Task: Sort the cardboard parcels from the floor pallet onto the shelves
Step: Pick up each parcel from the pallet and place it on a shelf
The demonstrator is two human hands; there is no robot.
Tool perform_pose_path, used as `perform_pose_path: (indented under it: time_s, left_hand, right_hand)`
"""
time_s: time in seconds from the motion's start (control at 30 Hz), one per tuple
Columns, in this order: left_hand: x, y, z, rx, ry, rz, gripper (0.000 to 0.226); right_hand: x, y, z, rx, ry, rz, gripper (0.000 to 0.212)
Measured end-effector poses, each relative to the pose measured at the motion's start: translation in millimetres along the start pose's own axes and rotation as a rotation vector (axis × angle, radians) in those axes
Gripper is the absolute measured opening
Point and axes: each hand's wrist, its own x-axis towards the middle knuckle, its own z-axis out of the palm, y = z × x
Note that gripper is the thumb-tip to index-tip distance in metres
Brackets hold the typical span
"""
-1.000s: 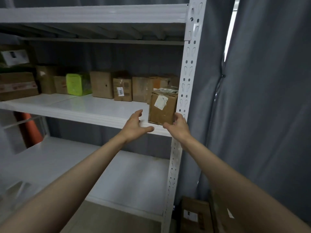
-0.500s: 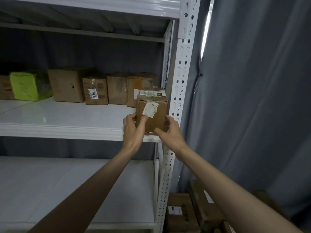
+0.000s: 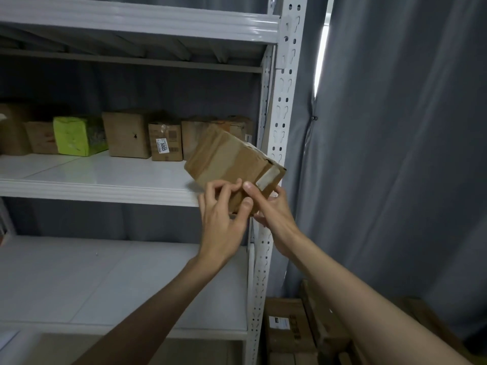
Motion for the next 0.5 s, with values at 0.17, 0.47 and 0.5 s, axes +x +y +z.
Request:
perform_pose_path:
  time_s: [0.17, 0.47, 0.5]
  left_hand:
    - [-39, 32, 14, 0.075, -0.092, 0.146, 0.046]
    - [-99, 88, 82, -0.127, -0.287, 0.069, 0.035]
    - [-106, 94, 93, -0.161, -0.320, 0.034, 0.033]
  right_hand:
    - [-37, -4, -38, 0.110, 0.058, 0.060, 0.089]
    - [-123, 8, -148, 0.094, 0.308, 0.087, 0.075]
    - [-134, 10, -162, 0.073, 0.352, 0.097, 0.079]
